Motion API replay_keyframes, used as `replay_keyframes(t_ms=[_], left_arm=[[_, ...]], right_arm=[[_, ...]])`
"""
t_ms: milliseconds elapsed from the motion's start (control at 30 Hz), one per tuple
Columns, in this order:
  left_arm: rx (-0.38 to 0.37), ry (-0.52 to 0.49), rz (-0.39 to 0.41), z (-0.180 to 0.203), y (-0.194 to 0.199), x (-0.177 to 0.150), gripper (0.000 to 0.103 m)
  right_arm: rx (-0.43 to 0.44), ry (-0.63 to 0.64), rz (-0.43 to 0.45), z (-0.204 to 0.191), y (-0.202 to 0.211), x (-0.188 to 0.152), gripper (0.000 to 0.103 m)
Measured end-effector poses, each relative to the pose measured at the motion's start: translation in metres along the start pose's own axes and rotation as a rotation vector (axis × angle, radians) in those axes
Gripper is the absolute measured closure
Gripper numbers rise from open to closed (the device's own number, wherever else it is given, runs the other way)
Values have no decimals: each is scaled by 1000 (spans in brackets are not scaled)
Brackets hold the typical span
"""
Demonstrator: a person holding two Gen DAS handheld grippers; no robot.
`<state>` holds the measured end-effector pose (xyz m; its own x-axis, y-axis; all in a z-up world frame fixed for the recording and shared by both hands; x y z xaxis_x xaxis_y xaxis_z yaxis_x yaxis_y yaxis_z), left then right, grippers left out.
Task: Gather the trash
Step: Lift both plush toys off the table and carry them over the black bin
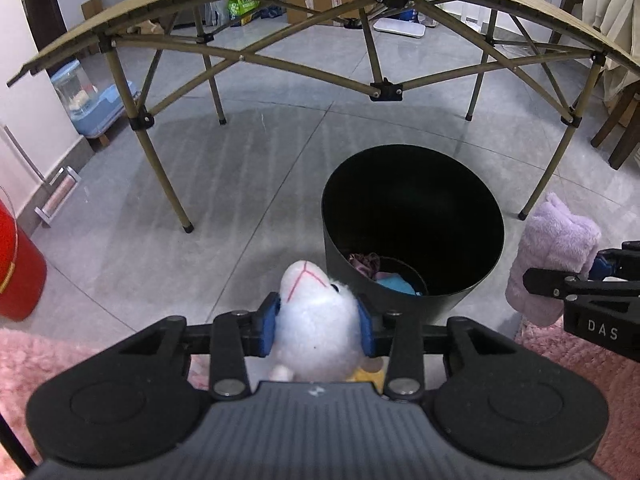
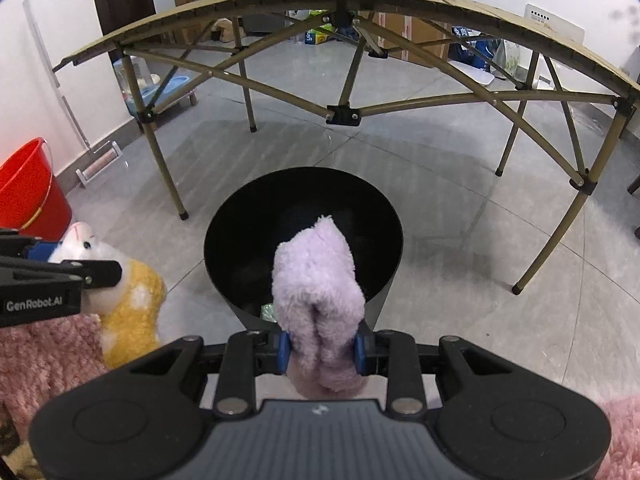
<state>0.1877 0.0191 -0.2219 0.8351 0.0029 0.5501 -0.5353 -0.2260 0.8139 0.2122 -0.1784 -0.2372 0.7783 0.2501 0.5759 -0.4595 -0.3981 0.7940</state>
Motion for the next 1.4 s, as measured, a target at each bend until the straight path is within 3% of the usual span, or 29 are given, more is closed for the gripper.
replay_keyframes(t_ms=[800,1100,1400], left_arm=[[34,6,-102,-2,-23,-8,64],[20,6,-92,4,-21,-4,64],[8,21,-23,11,-6,17,64]], right_arm=[[-15,-33,-113,8,-25,-16,75],[-15,-67,-115,15,-27,-15,75],[-24,-109,-97,28,-26,-9,75]])
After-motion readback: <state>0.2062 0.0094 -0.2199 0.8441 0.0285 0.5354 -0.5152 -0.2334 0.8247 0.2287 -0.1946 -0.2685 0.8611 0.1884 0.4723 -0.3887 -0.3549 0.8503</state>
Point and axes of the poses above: each gripper's, at about its wrist camera, not at the fingertips, and y roughly against the way its jaws point, z to its right, x to its top, the point moved 4 cm from there along -y, roughly the way its jaws point, and after that the axes turned 10 degrees about x, right-handed, at the moved point
